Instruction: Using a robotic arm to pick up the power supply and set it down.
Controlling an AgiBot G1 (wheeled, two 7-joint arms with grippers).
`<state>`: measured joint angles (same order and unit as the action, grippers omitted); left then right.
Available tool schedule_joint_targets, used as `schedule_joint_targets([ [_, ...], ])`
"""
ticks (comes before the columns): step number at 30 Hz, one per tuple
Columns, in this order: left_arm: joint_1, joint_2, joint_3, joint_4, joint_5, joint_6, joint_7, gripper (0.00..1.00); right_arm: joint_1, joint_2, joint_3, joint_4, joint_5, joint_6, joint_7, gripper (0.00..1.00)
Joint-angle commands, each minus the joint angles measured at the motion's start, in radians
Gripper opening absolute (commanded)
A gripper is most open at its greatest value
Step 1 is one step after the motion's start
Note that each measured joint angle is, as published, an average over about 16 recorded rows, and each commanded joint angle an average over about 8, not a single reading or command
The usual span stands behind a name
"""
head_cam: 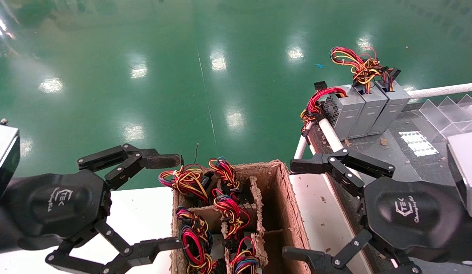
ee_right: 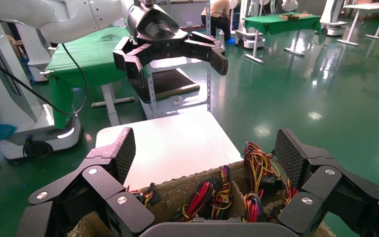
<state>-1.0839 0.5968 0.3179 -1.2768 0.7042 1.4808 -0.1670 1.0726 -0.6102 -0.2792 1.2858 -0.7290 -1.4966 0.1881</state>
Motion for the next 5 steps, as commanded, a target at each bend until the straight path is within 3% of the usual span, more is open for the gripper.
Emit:
schedule_joint_targets([
  [1, 0.000, 0.000, 0.000, 0.000, 0.000, 0.000, 0.000, 1.00, 0.001, 0.000, 0.000, -0.001, 0.000, 0.000, 0.000, 1.00],
  [5, 0.000, 0.000, 0.000, 0.000, 0.000, 0.000, 0.000, 1.00, 0.001, 0.000, 0.000, -0.002, -0.001, 0.001, 0.000, 1.00],
])
